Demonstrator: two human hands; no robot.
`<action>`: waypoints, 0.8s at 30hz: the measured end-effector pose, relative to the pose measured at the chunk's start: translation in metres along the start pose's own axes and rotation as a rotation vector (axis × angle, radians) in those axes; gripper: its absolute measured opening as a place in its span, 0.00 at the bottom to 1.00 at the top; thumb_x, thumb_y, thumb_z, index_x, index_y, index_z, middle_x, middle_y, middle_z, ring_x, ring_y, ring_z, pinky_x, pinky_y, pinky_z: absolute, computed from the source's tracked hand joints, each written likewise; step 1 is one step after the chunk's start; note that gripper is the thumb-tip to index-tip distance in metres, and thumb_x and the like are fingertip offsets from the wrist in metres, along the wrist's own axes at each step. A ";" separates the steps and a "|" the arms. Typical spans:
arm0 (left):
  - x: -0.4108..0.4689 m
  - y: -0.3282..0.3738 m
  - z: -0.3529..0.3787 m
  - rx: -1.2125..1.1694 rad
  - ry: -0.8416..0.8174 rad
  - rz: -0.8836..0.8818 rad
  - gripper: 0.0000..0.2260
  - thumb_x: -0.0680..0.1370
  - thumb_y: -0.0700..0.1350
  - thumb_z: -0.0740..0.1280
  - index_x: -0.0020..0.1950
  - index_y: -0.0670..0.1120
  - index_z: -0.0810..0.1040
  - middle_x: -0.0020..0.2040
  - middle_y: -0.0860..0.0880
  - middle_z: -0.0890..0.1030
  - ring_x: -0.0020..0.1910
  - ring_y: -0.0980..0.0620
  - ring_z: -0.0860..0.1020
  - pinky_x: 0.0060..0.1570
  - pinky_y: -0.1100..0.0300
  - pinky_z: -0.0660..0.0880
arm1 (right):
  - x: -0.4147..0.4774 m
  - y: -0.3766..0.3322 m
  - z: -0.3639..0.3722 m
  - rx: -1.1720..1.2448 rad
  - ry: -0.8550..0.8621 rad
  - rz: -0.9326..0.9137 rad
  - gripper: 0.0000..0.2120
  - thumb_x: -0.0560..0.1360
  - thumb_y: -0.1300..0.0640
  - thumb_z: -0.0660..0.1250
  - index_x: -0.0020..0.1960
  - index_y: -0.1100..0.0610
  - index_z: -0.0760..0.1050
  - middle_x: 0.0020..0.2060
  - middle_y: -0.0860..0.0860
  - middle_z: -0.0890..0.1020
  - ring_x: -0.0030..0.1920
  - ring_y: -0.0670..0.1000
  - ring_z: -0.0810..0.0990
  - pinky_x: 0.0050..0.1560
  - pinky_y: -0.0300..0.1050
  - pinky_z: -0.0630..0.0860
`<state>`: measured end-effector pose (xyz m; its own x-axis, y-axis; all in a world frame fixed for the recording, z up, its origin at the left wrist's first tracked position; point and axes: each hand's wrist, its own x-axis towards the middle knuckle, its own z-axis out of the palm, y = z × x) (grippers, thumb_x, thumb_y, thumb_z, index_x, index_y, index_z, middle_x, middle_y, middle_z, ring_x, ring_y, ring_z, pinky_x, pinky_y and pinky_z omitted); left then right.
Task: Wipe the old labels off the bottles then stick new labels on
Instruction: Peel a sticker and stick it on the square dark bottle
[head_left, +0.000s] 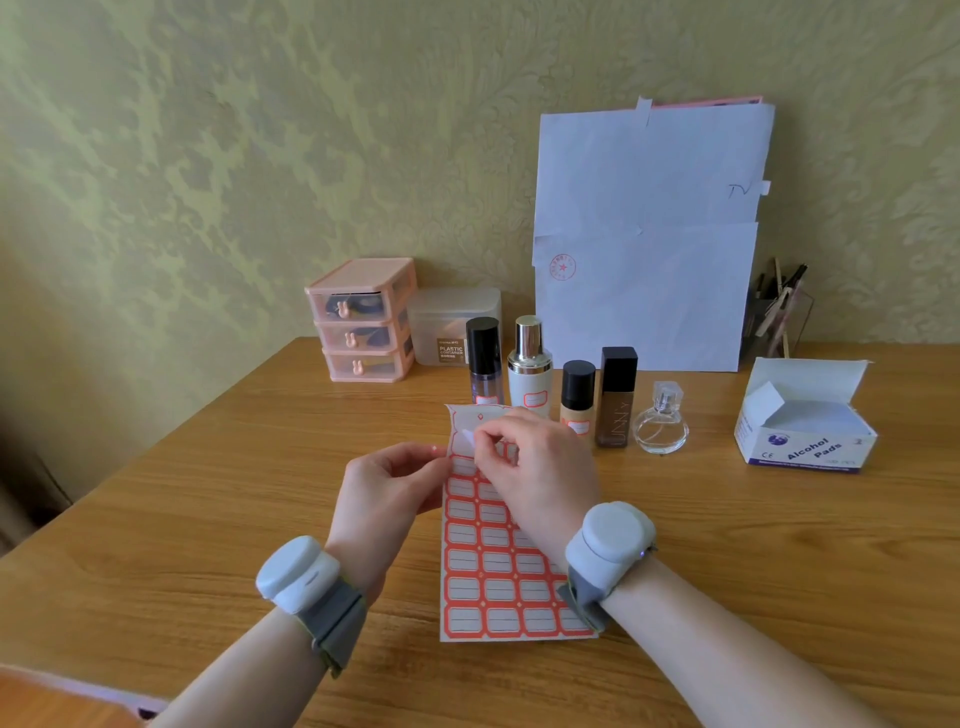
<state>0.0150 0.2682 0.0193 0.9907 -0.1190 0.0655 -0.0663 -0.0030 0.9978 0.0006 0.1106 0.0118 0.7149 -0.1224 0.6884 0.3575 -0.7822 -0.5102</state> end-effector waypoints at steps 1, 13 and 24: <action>0.000 0.000 -0.001 0.005 0.005 -0.004 0.02 0.77 0.38 0.72 0.45 0.40 0.84 0.42 0.44 0.87 0.41 0.47 0.87 0.37 0.65 0.81 | 0.000 0.001 0.000 0.026 -0.003 0.018 0.07 0.77 0.51 0.67 0.42 0.50 0.81 0.41 0.42 0.83 0.40 0.43 0.78 0.38 0.36 0.75; 0.017 -0.014 -0.028 0.265 0.107 -0.022 0.01 0.77 0.42 0.72 0.45 0.46 0.82 0.38 0.52 0.87 0.38 0.56 0.86 0.31 0.69 0.78 | 0.000 0.003 0.006 0.212 -0.038 0.239 0.09 0.79 0.49 0.65 0.47 0.50 0.83 0.28 0.36 0.76 0.31 0.39 0.78 0.31 0.28 0.68; 0.040 -0.021 -0.062 0.916 0.229 0.060 0.08 0.76 0.49 0.73 0.55 0.50 0.82 0.44 0.56 0.81 0.47 0.52 0.80 0.50 0.55 0.80 | -0.006 0.006 0.013 0.260 -0.040 0.263 0.10 0.78 0.50 0.67 0.42 0.52 0.84 0.23 0.37 0.76 0.28 0.47 0.79 0.34 0.48 0.78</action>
<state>0.0633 0.3246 0.0020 0.9753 0.0535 0.2143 -0.0888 -0.7935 0.6021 0.0063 0.1147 -0.0019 0.8238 -0.2700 0.4984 0.2955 -0.5457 -0.7842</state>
